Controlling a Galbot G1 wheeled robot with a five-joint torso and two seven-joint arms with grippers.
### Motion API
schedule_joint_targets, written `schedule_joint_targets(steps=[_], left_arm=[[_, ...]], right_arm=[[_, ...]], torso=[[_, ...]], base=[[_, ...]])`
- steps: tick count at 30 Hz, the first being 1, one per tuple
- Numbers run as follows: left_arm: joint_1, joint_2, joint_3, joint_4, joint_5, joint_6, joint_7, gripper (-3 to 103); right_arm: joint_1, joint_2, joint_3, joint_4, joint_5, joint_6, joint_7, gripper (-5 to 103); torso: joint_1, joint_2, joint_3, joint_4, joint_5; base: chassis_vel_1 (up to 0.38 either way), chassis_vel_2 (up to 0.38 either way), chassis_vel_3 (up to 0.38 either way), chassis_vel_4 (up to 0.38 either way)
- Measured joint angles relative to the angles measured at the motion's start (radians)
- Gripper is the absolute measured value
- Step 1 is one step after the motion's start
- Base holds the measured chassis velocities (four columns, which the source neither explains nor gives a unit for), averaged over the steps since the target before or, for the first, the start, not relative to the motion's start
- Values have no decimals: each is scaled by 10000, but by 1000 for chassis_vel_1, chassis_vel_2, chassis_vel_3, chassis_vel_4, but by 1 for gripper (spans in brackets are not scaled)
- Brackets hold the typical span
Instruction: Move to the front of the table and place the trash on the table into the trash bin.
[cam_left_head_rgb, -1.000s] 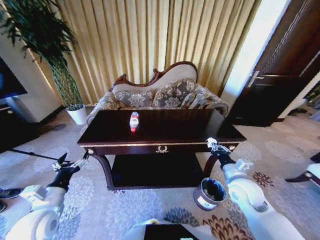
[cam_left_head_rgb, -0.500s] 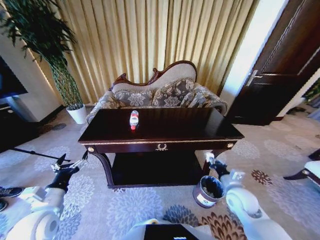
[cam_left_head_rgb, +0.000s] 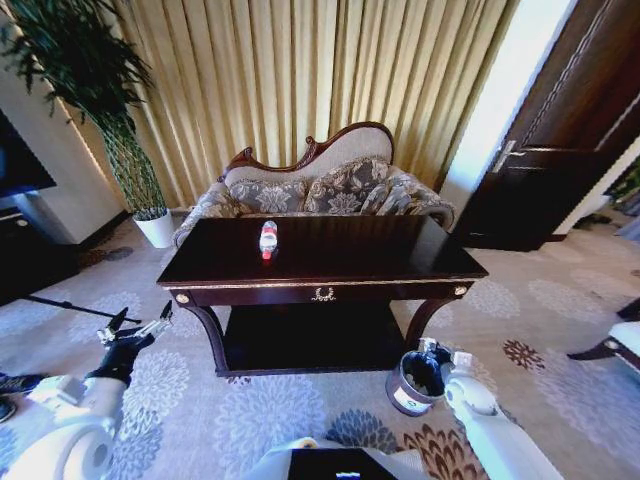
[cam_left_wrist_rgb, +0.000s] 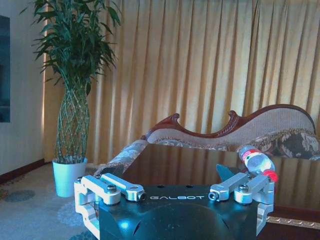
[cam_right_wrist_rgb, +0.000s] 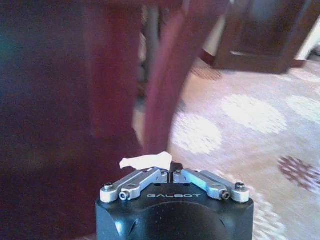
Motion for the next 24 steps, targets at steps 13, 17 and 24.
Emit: schedule_joint_targets(steps=[13, 17, 24], left_arm=[[32, -189, -58, -217, 17, 10, -22, 100], [93, -201, -110, -278, 19, 12, -29, 100], [164, -190, -187, -352, -9, 9, -34, 100]], right_arm=[[1809, 457, -347, -3351, -1190, 319, -1, 1], [2236, 675, -355, -3845, -1467, 408, 31, 1], [2363, 827, -311, -4026, -1757, 416, 60, 20]], torso=[[-1, 1, 0, 1, 0], [-1, 1, 0, 2, -1], [-1, 1, 0, 0, -1]], base=[[0, 0, 0, 0], [0, 0, 0, 0], [0, 0, 0, 0]])
